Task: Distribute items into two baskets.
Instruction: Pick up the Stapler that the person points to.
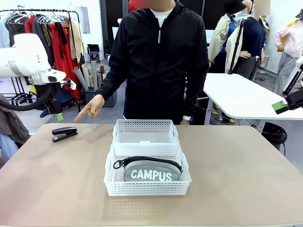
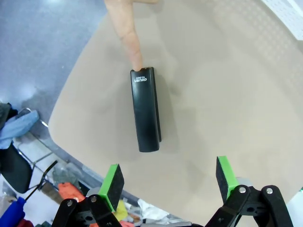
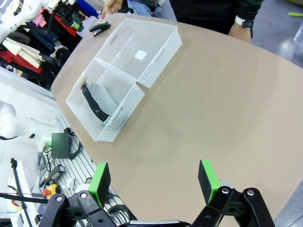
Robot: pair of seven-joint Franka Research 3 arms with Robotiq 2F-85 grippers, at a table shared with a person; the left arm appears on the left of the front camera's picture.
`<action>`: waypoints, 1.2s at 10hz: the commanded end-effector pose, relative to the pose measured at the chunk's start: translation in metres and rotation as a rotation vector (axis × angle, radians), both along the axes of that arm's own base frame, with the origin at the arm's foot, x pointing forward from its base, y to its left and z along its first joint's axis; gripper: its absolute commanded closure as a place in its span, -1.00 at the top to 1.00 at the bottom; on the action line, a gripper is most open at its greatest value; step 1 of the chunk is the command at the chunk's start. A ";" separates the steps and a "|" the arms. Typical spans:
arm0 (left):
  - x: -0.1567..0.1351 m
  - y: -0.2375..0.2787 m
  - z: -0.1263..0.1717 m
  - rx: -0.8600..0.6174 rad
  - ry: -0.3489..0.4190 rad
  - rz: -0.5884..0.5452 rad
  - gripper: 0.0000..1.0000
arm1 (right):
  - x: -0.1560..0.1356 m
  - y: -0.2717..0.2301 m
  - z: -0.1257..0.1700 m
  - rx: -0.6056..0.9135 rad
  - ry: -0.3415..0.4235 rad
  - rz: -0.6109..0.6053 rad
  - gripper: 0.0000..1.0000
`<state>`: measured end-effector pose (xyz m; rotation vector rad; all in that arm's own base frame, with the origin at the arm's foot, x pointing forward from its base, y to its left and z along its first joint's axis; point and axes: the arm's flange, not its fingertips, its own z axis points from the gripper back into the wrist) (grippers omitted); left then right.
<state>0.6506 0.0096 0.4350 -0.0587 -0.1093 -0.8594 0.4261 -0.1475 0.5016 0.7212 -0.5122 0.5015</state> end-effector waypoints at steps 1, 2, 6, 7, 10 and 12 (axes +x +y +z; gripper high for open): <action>-0.003 0.003 -0.002 0.000 -0.005 0.009 1.00 | 0.001 0.001 0.002 -0.008 -0.009 -0.007 0.96; -0.003 0.003 -0.002 0.000 -0.005 0.009 1.00 | 0.001 0.001 0.002 -0.008 -0.009 -0.007 0.96; 0.000 0.003 -0.001 -0.005 0.001 0.003 1.00 | 0.001 0.001 0.002 -0.008 -0.009 -0.007 0.96; 0.005 0.001 -0.004 -0.010 -0.031 -0.023 1.00 | 0.001 0.001 0.002 -0.008 -0.009 -0.007 0.96; 0.021 -0.003 -0.015 -0.018 -0.005 -0.115 1.00 | 0.001 0.001 0.002 -0.008 -0.009 -0.007 0.96; 0.035 0.000 -0.027 -0.029 0.013 -0.143 1.00 | 0.001 0.001 0.002 -0.008 -0.009 -0.007 0.96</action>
